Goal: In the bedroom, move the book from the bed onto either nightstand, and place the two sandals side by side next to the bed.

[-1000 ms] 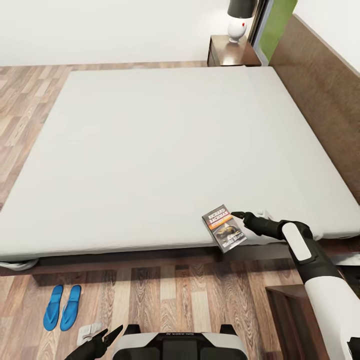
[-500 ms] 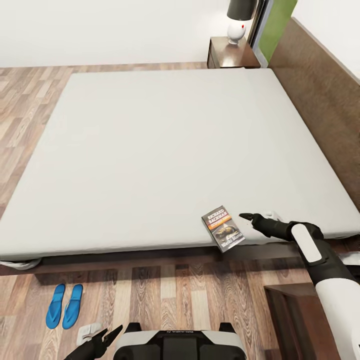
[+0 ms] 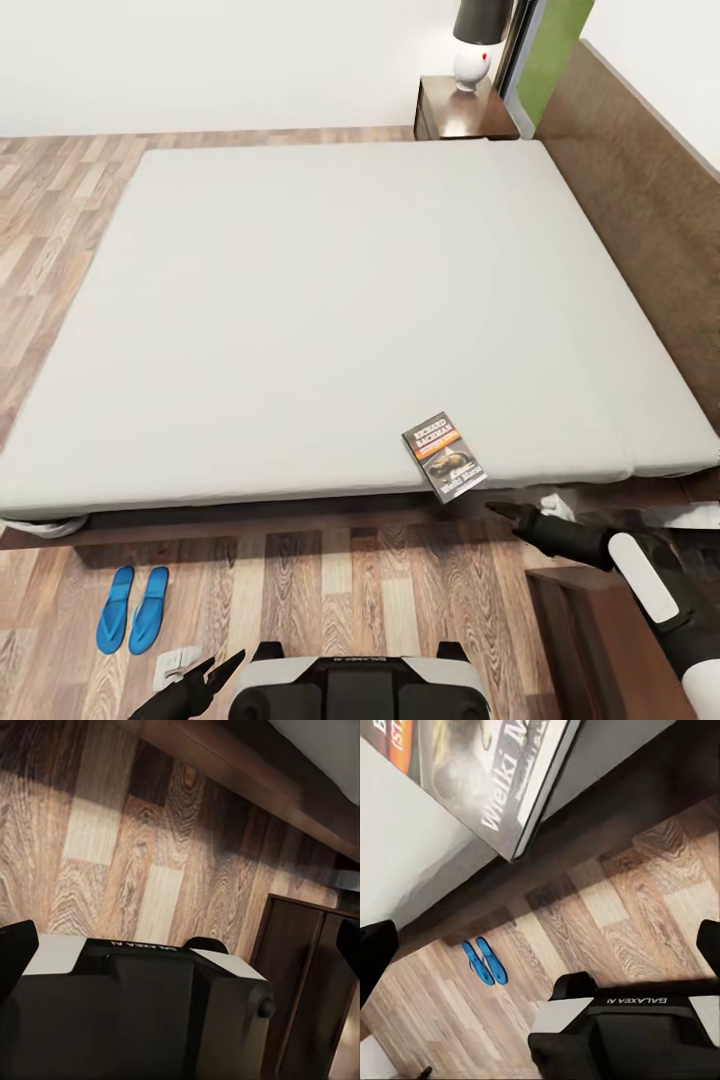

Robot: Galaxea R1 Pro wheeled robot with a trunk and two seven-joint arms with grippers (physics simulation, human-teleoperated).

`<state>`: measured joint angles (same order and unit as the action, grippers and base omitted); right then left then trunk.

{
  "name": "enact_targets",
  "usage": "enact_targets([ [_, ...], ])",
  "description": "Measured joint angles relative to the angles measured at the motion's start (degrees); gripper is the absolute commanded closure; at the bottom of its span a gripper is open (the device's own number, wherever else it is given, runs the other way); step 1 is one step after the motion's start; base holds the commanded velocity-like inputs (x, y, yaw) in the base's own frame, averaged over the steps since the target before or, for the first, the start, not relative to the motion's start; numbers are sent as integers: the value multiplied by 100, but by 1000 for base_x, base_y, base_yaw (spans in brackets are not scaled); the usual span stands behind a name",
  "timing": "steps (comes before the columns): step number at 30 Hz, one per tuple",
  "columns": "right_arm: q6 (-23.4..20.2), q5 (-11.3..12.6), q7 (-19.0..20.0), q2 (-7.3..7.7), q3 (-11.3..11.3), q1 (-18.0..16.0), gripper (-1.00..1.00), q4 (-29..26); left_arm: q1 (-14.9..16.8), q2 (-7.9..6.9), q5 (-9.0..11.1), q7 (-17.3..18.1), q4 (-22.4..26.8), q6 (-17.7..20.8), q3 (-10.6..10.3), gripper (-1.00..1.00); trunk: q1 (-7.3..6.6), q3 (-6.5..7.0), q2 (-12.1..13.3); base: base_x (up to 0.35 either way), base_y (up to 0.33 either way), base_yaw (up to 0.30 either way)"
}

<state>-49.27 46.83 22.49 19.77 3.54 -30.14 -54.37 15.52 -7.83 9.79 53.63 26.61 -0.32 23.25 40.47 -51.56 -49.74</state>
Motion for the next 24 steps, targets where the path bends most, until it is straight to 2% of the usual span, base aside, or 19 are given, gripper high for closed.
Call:
enact_targets([
  [3,-1,4,46,2,-4,165,-100,-1,0,0,0,0,0,0,0,-100,-66,54,120,0,0,0],
  [10,-2,8,66,-8,-67,243,-100,17,0,0,0,5,-1,0,0,-100,-220,180,401,0,0,0],
  [18,130,-2,73,-57,-1174,261,-100,1051,0,0,1,9,-1,4,-1,-100,-396,324,723,0,0,0],
  [19,171,0,74,-60,-1240,260,-100,1084,0,0,1,9,-1,3,-1,-100,-418,342,763,0,0,0],
  [21,441,-8,79,-71,-1657,260,-100,1169,1,0,1,9,-1,6,-1,-100,-462,378,843,0,0,0],
  [24,597,-12,82,-73,-2012,262,-100,1190,0,0,1,9,-1,7,-1,-100,-528,432,964,0,0,0],
])
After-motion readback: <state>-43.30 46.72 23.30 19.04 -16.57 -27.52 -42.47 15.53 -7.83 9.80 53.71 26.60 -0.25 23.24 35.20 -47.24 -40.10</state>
